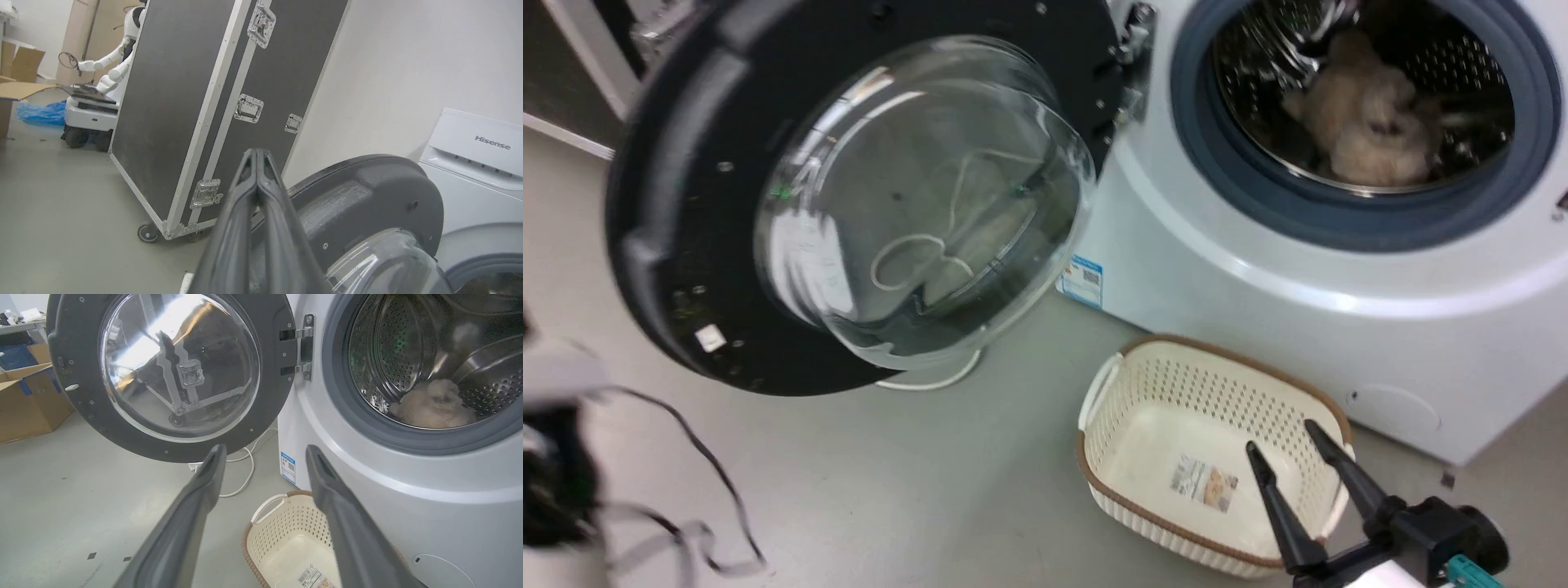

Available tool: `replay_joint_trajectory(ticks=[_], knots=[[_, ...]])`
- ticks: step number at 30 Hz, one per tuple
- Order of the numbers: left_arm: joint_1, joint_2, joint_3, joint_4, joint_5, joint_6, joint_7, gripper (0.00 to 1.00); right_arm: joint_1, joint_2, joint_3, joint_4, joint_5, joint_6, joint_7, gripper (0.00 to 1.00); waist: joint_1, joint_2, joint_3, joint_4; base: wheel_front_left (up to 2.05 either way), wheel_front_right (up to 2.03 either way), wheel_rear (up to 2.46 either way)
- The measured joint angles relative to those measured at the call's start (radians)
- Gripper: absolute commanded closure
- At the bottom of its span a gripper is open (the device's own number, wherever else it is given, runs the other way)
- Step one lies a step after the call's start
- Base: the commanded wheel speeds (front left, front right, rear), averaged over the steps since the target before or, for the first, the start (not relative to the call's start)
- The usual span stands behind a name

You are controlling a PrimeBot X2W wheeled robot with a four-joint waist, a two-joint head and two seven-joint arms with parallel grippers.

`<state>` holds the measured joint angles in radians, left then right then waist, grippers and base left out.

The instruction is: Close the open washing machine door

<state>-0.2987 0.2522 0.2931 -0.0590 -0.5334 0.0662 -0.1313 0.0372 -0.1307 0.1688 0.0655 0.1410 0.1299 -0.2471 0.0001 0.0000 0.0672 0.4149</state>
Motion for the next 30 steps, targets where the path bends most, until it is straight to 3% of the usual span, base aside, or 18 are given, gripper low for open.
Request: replay_joint_trajectory(ticks=[6,9,10,13,17,23,30], knots=[[-0.193,0.081,0.137,0.225,-0.261,0.024,0.22,1.0,-0.015,-0.046,0.012,-0.007,0.022,0.0,-0.01,0.0,0.0001,0.0,0.058,-0.052,0.0,0.0,0.0],[-0.249,0.105,0.189,0.331,-0.358,0.061,0.328,1.0,-0.024,-0.055,0.01,-0.01,0.032,0.0,-0.01,0.0,0.0002,0.0,0.08,-0.084,0.0,0.0,0.0],[-0.283,0.109,0.254,0.42,-0.46,0.121,0.429,1.0,-0.026,-0.064,0.019,-0.011,0.039,0.0,-0.01,0.0,0.0002,0.0,0.097,-0.111,0.0,0.0,0.0],[-0.292,0.128,0.282,0.462,-0.521,0.143,0.524,1.0,-0.028,-0.072,0.03,-0.011,0.047,0.0,-0.01,0.0,0.0002,0.0,0.11,-0.136,0.0,0.0,0.0],[-0.274,0.168,0.302,0.461,-0.568,0.136,0.629,1.0,-0.036,-0.073,0.03,-0.009,0.053,0.0,-0.01,0.0,0.0001,0.0,0.114,-0.159,0.0,0.0,0.0],[-0.17,0.164,0.334,0.424,-0.654,0.092,0.766,1.0,-0.036,-0.065,0.034,0.006,0.054,0.0,-0.01,0.0,0.0,0.0,0.081,-0.17,0.0,0.0,0.0],[-0.061,0.082,0.305,0.31,-0.763,0.032,0.948,1.0,-0.026,-0.03,0.024,0.024,0.049,0.0,-0.01,0.0,-0.0001,0.0,0.013,-0.172,0.0,0.0,0.0]])
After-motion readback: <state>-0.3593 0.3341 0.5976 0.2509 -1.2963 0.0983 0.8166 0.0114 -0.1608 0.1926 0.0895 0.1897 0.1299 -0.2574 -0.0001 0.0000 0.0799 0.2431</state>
